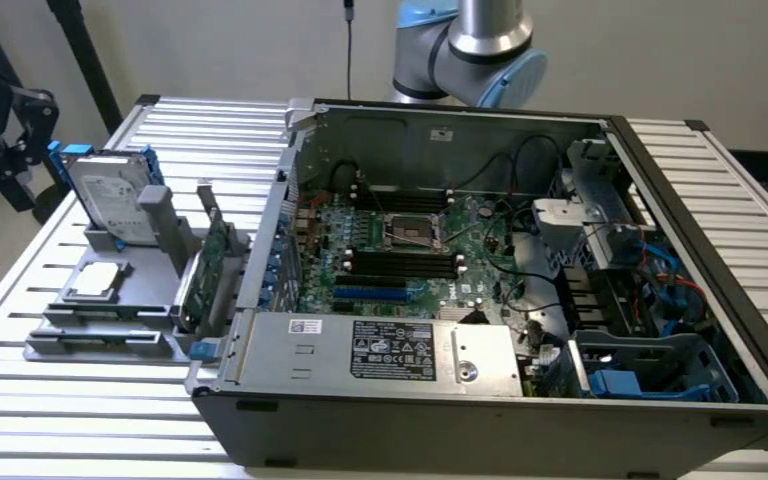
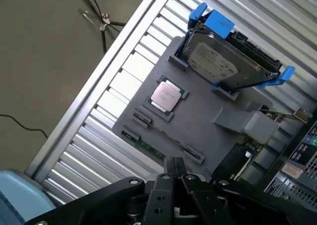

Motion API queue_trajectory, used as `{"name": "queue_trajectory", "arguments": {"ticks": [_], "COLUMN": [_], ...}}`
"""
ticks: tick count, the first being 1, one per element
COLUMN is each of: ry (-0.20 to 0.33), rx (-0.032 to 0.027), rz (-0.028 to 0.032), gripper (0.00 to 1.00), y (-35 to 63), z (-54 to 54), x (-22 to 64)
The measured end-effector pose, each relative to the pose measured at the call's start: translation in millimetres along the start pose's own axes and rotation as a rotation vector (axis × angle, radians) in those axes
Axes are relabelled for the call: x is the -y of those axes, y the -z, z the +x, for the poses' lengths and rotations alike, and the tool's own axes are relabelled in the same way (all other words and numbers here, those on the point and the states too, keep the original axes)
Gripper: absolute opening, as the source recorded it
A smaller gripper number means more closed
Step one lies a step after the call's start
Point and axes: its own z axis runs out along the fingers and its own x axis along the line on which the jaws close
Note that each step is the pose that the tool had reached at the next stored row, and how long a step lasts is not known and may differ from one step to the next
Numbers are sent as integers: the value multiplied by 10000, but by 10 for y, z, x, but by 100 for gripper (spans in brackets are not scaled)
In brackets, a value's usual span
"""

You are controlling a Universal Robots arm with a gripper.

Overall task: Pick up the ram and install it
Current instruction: 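Pick up the ram and move it above insertion slot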

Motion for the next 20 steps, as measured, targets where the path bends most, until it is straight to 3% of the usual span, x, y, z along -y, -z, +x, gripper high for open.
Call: {"name": "queue_trajectory", "arguments": {"ticks": [20], "ry": [3630], "rx": [-178], "rz": [-69], "gripper": [11], "y": [-27], "z": [0], "x": [1]}}
